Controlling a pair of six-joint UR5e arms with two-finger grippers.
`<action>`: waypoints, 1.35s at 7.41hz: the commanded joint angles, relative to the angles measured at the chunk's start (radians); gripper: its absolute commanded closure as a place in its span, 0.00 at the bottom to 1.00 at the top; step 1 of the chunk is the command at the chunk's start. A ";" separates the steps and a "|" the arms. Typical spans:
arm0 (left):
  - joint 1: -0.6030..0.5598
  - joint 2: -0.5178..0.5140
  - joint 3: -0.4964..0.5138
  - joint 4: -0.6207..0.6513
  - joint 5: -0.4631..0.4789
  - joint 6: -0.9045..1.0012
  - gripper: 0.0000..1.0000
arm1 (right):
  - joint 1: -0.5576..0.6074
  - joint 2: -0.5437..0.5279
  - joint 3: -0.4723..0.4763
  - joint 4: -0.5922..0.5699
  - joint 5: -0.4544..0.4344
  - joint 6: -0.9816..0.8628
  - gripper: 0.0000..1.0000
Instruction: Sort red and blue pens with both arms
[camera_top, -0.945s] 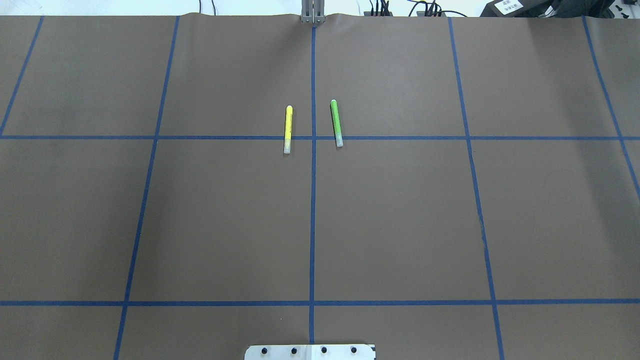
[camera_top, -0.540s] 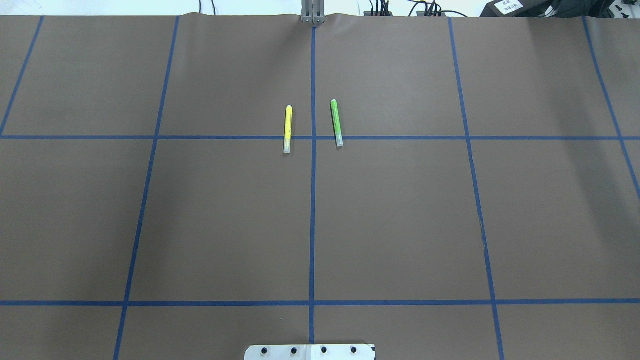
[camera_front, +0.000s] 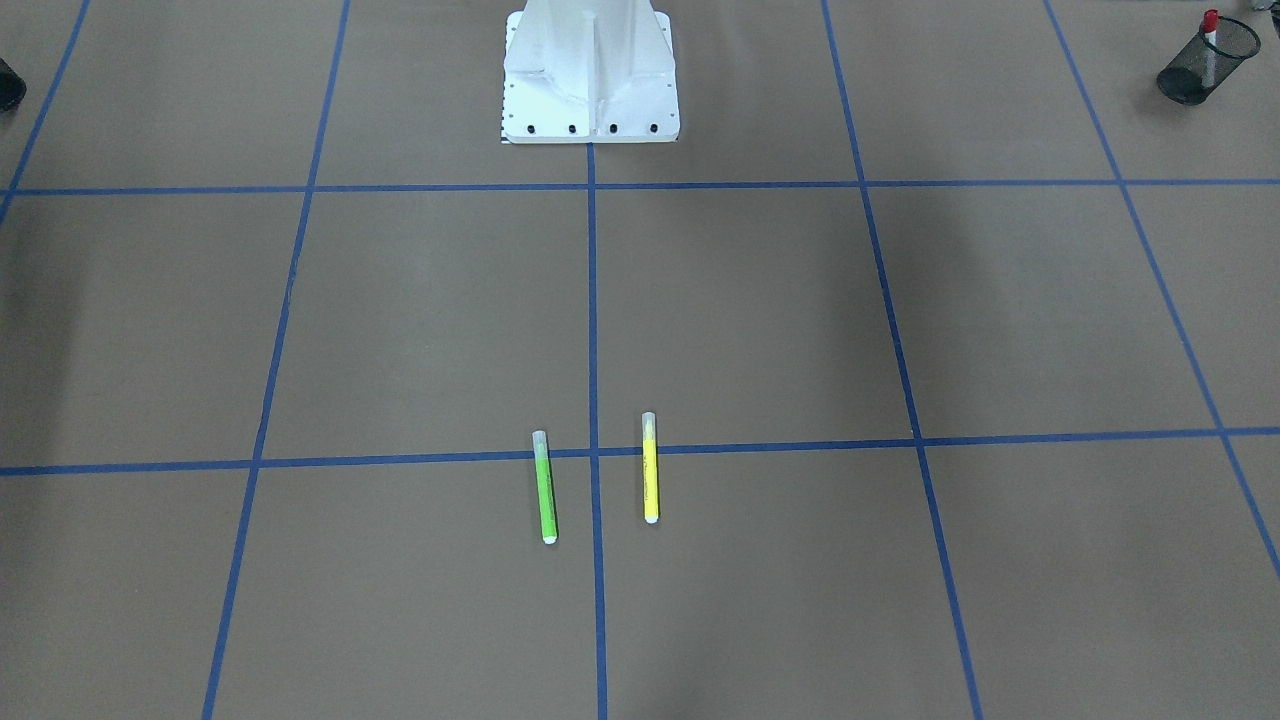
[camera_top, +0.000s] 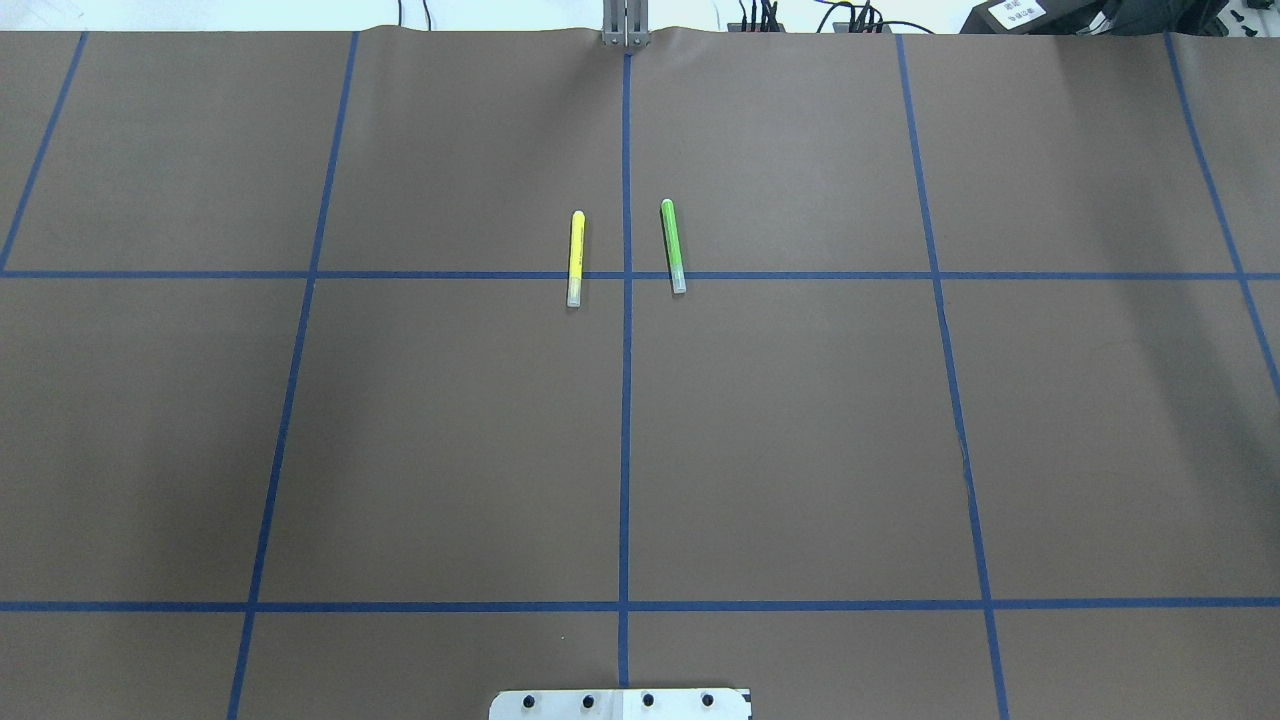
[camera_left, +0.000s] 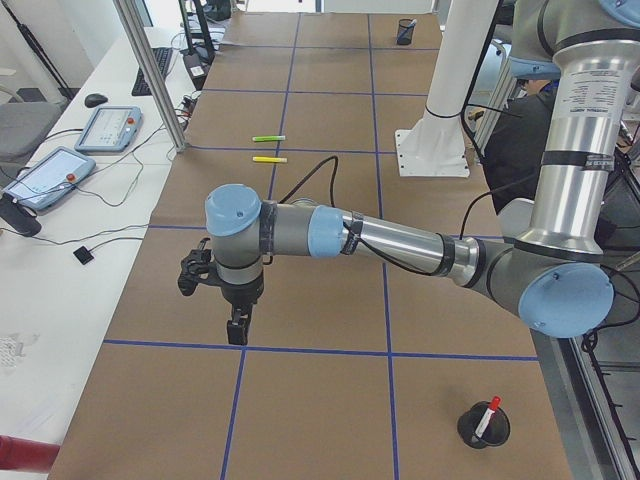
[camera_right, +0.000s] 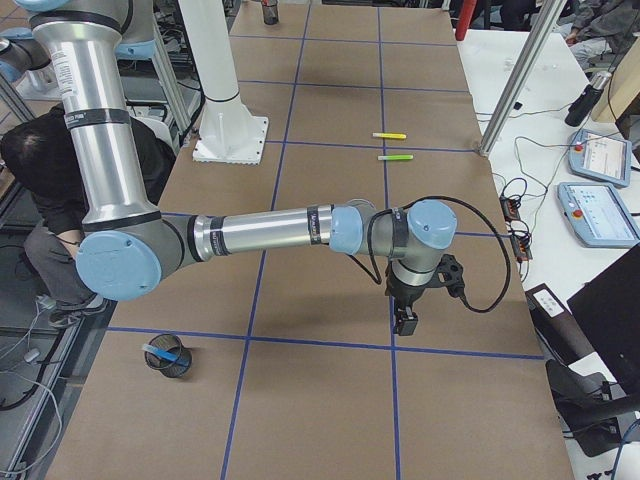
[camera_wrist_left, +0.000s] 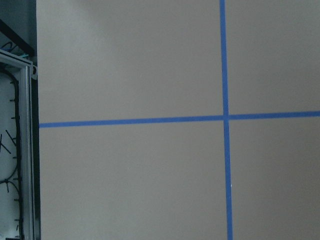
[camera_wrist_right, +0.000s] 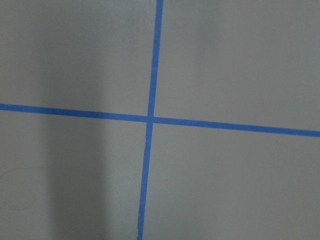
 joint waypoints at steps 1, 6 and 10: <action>0.065 0.008 0.011 -0.129 -0.001 -0.045 0.00 | -0.001 -0.004 -0.006 0.077 0.016 0.131 0.00; 0.068 0.094 0.005 -0.148 -0.092 -0.206 0.00 | -0.026 -0.007 -0.029 0.117 0.168 0.254 0.00; 0.062 0.190 -0.073 -0.140 -0.141 -0.200 0.00 | -0.024 -0.134 -0.018 0.226 0.101 0.301 0.00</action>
